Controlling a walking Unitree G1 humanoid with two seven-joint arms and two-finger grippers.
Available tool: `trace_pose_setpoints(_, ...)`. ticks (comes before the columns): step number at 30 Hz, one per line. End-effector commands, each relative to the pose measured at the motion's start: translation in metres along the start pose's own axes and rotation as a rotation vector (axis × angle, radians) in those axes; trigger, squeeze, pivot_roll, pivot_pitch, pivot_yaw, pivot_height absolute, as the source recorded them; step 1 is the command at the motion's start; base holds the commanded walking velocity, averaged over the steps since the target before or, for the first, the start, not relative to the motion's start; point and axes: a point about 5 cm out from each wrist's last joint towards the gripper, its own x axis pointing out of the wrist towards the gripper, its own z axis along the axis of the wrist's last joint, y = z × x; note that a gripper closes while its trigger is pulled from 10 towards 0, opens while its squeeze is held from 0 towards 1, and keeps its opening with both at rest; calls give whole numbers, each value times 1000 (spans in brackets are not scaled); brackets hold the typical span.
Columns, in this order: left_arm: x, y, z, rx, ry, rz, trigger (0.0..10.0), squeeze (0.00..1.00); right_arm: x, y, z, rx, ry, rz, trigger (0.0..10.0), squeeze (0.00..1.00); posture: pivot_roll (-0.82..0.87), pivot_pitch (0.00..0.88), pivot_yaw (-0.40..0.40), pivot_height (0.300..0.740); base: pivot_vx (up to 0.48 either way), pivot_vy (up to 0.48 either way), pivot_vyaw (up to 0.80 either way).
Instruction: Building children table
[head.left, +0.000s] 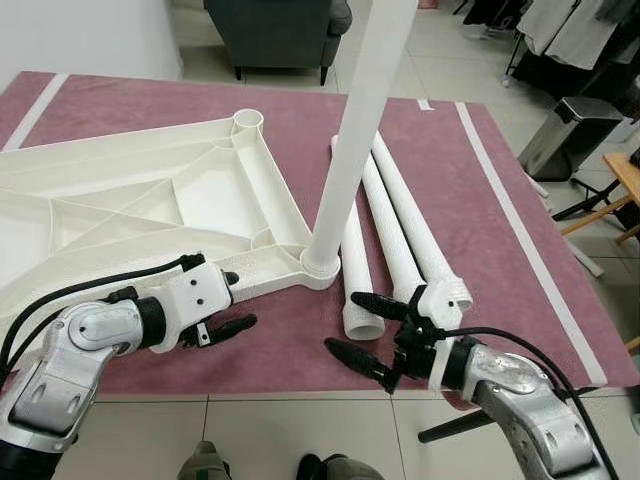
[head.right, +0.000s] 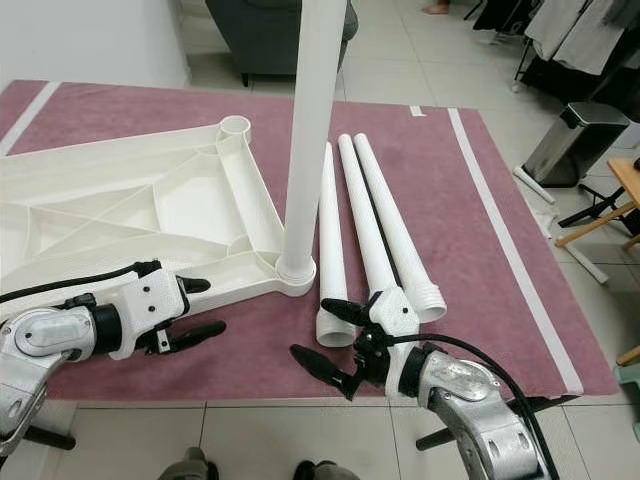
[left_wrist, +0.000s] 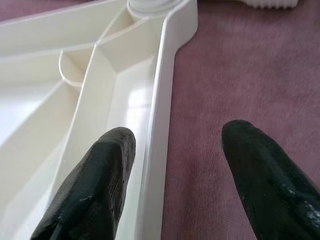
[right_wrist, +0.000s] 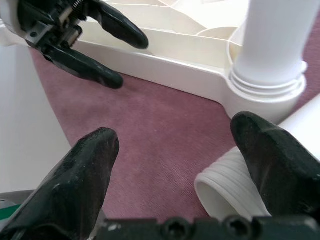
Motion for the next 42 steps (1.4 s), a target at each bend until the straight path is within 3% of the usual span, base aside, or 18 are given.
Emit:
trace_pose_setpoints(1, -2, 9, -14, -21, 52, 88, 7451, 0, 5, 2, -4, 8, 27, 23, 10000, 0, 125, 83, -41, 740, 0, 0, 0)
trace_pose_setpoints(5, -1, 13, -19, -32, 72, 96, 7451, 0, 7, 3, -3, 2, 26, 35, 10000, 0, 126, 87, -42, 740, 0, 0, 0)
trace_pose_setpoints(6, 0, 18, -25, -48, 85, 104, 3961, 0, 8, 4, -1, -9, 22, 49, 10000, 0, 126, 90, -42, 740, 0, 0, 0)
trace_pose_setpoints(8, 1, 21, -27, -64, 89, 114, 3961, 0, 7, 5, -1, -14, 22, 55, 10000, 0, 122, 91, -40, 740, 0, 0, 0)
trace_pose_setpoints(9, 1, 23, -29, -76, 91, 123, 2784, 0, 7, 4, 0, -21, 24, 57, 10000, 0, 122, 91, -40, 740, 0, 0, 0)
trace_pose_setpoints(10, 2, 24, -29, -93, 87, 127, 0, 0, 5, 2, 0, -31, 28, 53, 10000, 0, 120, 91, -38, 740, 0, 0, 0)
trace_pose_setpoints(14, 4, 25, -29, -146, 66, 123, 0, 0, 1, -8, 3, -55, 30, 9, 10000, 0, 113, 94, -28, 740, 0, 0, 0)
trace_pose_setpoints(24, 10, 29, -24, -211, 16, 132, 0, 0, 2, -13, 6, -67, 22, -18, 10000, 0, 114, 99, -21, 740, 0, 0, 0)
trace_pose_setpoints(28, 16, 52, -9, -290, -64, 215, 0, 0, 5, -14, 7, -72, 12, -26, 10000, 0, 119, 101, -19, 740, 0, 0, 0)
trace_pose_setpoints(34, 19, 60, -3, -298, -81, 241, 0, 0, 7, -14, 8, -72, 8, -25, 10000, 0, 118, 101, -17, 740, 0, 0, 0)
trace_pose_setpoints(37, 37, 90, 21, -293, -106, 307, 0, 0, 13, -9, 8, -67, -4, -14, 10000, 0, 120, 108, -12, 740, 0, 0, 0)
trace_pose_setpoints(40, 37, 90, 21, -293, -106, 307, 0, 0, 13, -9, 8, -67, -4, -14, 10000, 0, 120, 108, -12, 740, 0, 0, 0)
trace_pose_setpoints(41, 56, 110, 32, -346, -92, 392, 0, 0, 17, -4, 7, -61, -8, -2, 10000, 0, 113, 108, -5, 740, 0, 0, 0)
trace_pose_setpoints(42, 61, 115, 34, -362, -85, 416, 0, 0, 18, -3, 7, -58, -10, 2, 10000, 0, 113, 108, -5, 740, 0, 0, 0)
